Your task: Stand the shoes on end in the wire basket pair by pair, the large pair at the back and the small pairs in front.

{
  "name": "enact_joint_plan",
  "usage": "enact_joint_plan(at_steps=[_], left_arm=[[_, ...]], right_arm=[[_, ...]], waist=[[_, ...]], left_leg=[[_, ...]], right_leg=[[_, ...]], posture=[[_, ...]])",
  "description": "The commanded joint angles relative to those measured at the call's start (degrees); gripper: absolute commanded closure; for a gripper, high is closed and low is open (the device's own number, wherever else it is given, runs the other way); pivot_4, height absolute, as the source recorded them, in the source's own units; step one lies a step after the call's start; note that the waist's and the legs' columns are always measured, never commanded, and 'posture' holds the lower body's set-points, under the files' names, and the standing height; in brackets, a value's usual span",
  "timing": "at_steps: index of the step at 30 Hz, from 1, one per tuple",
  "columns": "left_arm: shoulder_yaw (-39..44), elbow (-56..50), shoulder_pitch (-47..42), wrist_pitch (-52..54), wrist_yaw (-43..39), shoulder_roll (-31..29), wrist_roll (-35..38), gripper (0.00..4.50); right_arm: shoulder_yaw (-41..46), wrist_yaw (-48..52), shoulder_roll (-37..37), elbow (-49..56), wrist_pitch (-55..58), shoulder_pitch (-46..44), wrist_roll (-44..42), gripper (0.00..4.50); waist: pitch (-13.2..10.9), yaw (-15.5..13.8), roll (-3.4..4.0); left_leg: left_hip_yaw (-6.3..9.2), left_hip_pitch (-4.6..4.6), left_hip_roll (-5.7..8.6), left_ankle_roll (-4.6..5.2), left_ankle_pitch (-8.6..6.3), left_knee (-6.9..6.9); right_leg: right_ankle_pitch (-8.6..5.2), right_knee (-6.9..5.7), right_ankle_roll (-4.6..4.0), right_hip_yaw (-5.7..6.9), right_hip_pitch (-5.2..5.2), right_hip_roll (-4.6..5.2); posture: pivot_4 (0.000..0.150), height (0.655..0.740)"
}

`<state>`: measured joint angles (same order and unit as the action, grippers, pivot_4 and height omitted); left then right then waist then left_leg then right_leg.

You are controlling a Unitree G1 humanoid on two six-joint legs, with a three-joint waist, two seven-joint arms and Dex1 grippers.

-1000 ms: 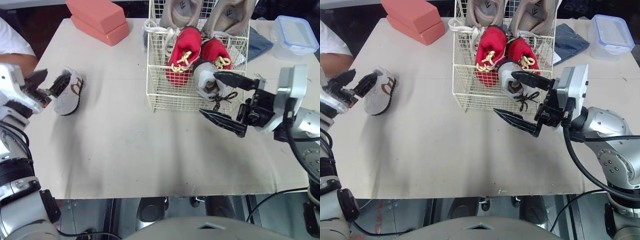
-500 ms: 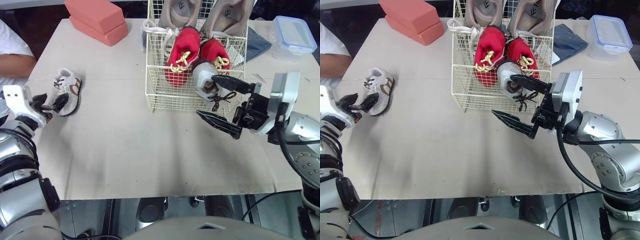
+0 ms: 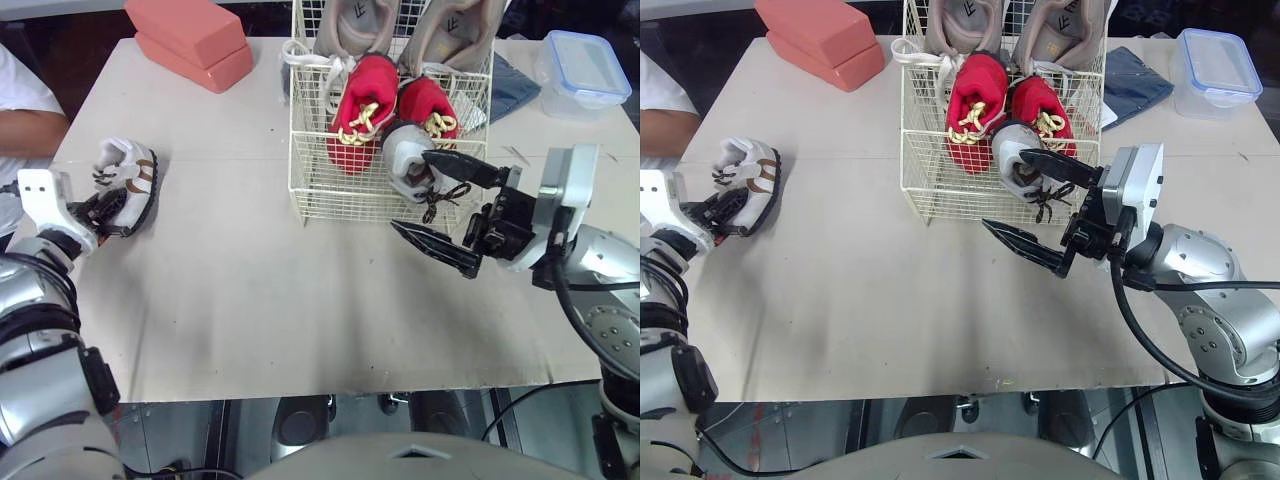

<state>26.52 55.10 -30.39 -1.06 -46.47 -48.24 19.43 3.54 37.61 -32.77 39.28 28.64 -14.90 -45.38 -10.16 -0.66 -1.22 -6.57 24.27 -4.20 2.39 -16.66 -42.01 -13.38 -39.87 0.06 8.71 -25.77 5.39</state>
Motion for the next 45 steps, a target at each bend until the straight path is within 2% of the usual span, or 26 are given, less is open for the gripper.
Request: enact_joint_plan(at_steps=[1,4,6,10,13,17,21,28,37,41,45], left_arm=[[6.5,-15.2,3.8,-6.5,1.1,3.4,6.7,4.27],[8.2,-30.9,8.4,-8.4,2.3,8.4,10.0,4.27],[7.5,-41.9,10.3,-9.2,6.5,12.1,10.1,4.27],[2.0,-60.2,9.3,-6.3,13.4,17.9,10.6,4.27],[-4.2,-68.6,7.5,-4.2,14.0,19.2,9.4,4.27],[-9.6,-73.8,3.9,-1.5,16.8,21.6,9.7,4.27],[-16.0,-75.8,2.7,-1.8,16.3,23.2,6.0,4.27],[-23.5,-77.4,4.3,-2.6,14.8,27.4,3.5,4.27],[-26.4,-78.2,5.2,-2.2,12.3,28.8,3.9,4.27],[-27.1,-78.1,5.4,-2.0,11.9,29.4,4.2,4.27],[-27.1,-77.8,5.6,-3.4,11.6,29.2,2.3,4.27]], right_arm=[[1.3,-0.2,0.4,1.5,-0.7,-0.5,-1.7,0.00],[1.1,-1.3,1.2,1.2,0.4,-1.4,-3.8,0.00],[0.7,-2.2,1.8,0.8,1.1,-2.4,-5.0,0.00],[0.4,-5.8,3.7,-0.6,4.1,-5.6,-8.9,0.00],[0.2,-8.3,5.0,-1.5,6.1,-7.9,-11.3,0.00],[0.0,-13.3,7.3,-2.5,8.6,-11.2,-14.4,0.00],[0.3,-18.2,9.6,-4.3,10.7,-14.0,-17.3,0.00],[0.3,-27.9,14.5,-6.8,12.3,-18.6,-19.1,0.00],[-1.1,-30.4,17.6,-8.5,12.2,-20.3,-17.3,0.00],[-1.3,-29.8,17.8,-8.8,11.6,-20.0,-16.0,1.26],[-1.3,-29.2,17.8,-8.5,11.6,-19.5,-15.9,3.27]], waist=[[0.0,0.0,-0.03],[0.0,-0.1,-0.08],[0.0,-0.2,-0.08],[0.0,-0.3,-0.10],[0.0,-0.2,-0.10],[0.0,0.0,-0.09],[0.0,0.0,-0.07],[0.0,0.0,-0.07],[0.0,-0.1,-0.02],[0.0,0.0,-0.02],[0.0,0.0,-0.01]], left_leg=[[0.06,0.06,-0.01,0.00,0.00,-0.03],[0.25,0.29,-0.02,0.00,0.00,-0.20],[0.28,0.32,0.01,0.00,0.00,-0.21],[0.37,0.30,0.08,0.00,0.01,-0.26],[0.39,0.28,0.09,0.01,0.01,-0.26],[0.38,0.25,0.09,0.00,0.01,-0.24],[0.30,0.18,0.09,0.00,0.01,-0.20],[0.29,0.24,0.09,0.00,0.01,-0.22],[0.29,0.27,0.08,0.00,0.01,-0.21],[0.30,0.28,0.07,0.00,0.01,-0.21],[0.31,0.28,0.08,0.00,0.01,-0.21]], right_leg=[[0.00,0.01,-0.01,-0.03,0.00,0.00],[0.01,0.01,-0.02,0.13,-0.05,0.05],[0.02,0.02,-0.02,0.16,-0.04,0.08],[0.03,-0.01,-0.02,0.25,0.07,0.13],[0.03,-0.03,-0.02,0.26,0.09,0.09],[0.03,-0.04,-0.03,0.22,0.08,0.01],[0.03,-0.03,-0.03,0.13,0.08,-0.03],[0.03,-0.02,-0.03,0.14,0.05,-0.04],[0.03,-0.02,-0.03,0.15,0.02,-0.06],[0.03,-0.01,-0.03,0.15,0.01,-0.06],[0.03,-0.01,-0.03,0.16,0.01,-0.06]], posture=[[0.150,0.6860],[0.150,0.6860],[0.150,0.6860],[0.150,0.6860],[0.150,0.6860],[0.150,0.6860],[0.150,0.6860],[0.150,0.6860],[0.150,0.6860],[0.150,0.6860],[0.150,0.6860]])
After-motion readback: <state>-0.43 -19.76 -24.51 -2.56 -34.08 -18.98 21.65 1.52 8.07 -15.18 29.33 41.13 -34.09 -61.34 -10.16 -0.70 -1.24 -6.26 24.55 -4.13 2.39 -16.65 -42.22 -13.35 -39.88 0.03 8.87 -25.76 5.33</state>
